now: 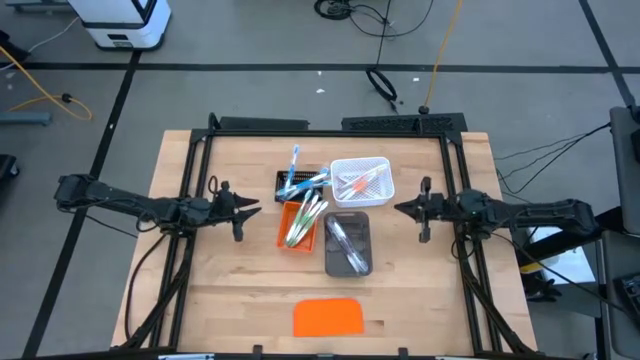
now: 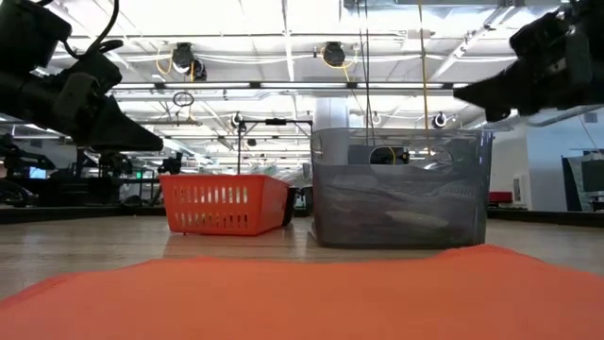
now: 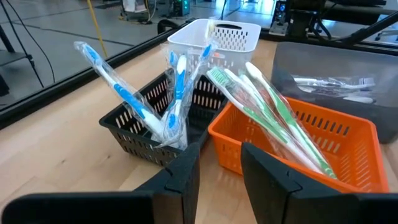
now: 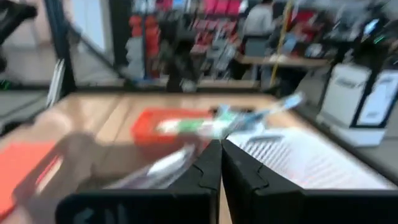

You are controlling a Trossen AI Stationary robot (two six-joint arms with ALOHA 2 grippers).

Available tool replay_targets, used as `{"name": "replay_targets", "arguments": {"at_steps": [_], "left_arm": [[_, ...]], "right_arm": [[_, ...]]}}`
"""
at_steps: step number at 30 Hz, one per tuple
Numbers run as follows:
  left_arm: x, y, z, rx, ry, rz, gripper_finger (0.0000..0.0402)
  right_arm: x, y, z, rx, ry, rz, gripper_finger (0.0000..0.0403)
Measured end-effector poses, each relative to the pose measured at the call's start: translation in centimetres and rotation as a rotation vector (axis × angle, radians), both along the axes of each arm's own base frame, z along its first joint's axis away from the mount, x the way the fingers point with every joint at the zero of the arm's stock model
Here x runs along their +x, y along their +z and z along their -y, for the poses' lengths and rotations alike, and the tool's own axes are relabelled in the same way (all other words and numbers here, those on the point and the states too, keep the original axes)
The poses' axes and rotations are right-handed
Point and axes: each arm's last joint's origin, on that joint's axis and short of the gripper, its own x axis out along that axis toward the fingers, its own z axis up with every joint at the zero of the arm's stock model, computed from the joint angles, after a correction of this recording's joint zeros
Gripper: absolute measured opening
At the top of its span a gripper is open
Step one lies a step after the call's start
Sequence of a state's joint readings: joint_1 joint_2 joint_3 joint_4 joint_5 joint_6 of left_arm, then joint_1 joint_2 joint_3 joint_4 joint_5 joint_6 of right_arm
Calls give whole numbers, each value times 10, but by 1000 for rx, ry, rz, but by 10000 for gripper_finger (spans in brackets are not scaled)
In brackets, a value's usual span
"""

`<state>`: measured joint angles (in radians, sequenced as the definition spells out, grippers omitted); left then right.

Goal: Pick & Place Toothbrushes
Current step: Return to Home Position

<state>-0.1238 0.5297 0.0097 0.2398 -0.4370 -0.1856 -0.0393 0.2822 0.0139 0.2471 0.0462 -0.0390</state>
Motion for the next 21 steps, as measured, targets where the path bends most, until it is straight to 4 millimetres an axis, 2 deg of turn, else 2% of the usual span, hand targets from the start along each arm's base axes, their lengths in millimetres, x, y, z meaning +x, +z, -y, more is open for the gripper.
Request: {"name": "replay_targets", "arguments": {"at_steps": [8,12,21], "left_arm": [[0,0,0,0,0,-3,118],[0,0,0,-1,-1,1,118],[0,0,0,-1,0,-2,118]], "right_arm": [[-21,23,1,-12,-25,265,4],[-24,33,1,-17,-24,377,4],[-24,33,3,-21,-45,376,4]]}}
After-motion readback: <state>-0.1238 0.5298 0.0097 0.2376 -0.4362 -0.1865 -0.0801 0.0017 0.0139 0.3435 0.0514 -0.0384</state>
